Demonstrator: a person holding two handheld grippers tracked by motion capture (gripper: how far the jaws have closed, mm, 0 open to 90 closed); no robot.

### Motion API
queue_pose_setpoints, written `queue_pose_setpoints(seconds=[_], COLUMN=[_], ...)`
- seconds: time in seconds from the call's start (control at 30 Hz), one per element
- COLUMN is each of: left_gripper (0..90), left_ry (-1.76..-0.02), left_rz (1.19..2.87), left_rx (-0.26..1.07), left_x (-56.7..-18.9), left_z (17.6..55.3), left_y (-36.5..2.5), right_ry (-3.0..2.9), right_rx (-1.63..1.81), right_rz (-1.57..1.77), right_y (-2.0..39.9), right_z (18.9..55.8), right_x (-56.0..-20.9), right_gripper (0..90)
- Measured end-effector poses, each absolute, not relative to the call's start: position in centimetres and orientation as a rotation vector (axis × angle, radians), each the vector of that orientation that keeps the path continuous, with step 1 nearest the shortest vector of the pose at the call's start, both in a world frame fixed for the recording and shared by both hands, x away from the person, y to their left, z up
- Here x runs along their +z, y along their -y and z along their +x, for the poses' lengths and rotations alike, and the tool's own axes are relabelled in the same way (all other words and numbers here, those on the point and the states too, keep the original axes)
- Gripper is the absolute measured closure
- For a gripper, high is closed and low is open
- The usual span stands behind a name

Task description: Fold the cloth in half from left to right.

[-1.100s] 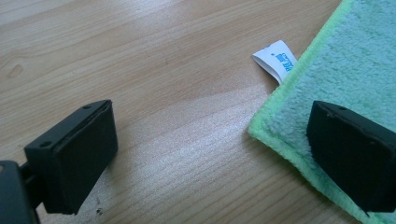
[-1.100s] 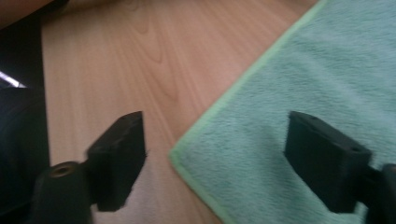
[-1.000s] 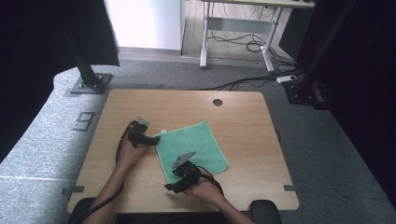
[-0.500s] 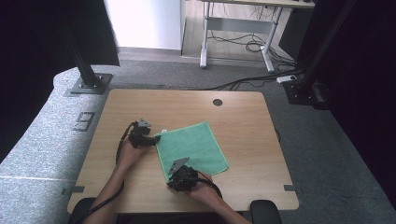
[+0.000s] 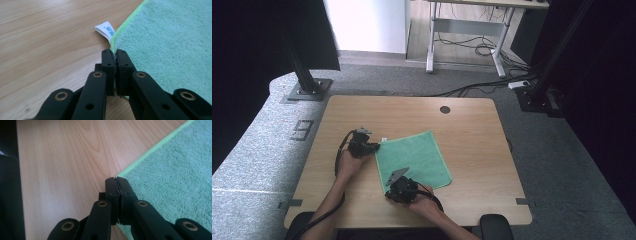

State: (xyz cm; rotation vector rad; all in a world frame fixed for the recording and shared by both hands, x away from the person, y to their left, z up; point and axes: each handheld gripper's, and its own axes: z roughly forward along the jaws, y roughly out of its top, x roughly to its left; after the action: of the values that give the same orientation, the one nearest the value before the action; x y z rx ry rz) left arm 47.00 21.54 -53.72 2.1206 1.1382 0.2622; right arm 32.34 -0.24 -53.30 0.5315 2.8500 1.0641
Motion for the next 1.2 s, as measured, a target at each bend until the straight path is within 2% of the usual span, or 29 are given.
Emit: queue_pose_setpoints(seconds=[0.17,0.47,1.2], left_gripper=[85.7,84.6,84.3], left_ry=[-1.158,-1.140,-1.067], left_rz=[2.105,2.090,2.021], left_rx=[0.268,0.286,0.269], left_x=[-53.0,-51.7,-50.2], left_z=[46.9,47.0,48.9], left_y=[-21.9,-21.1,-16.6], right_ry=[-2.845,-2.799,-2.651], right_rx=[1.078,1.133,1.133], right_rz=[0.506,0.526,0.666], right_y=[-0.7,0.7,7.6], right_z=[32.1,32.2,32.6], right_x=[-52.8,-51.4,-49.6], right_gripper=[87.3,87.3,87.4])
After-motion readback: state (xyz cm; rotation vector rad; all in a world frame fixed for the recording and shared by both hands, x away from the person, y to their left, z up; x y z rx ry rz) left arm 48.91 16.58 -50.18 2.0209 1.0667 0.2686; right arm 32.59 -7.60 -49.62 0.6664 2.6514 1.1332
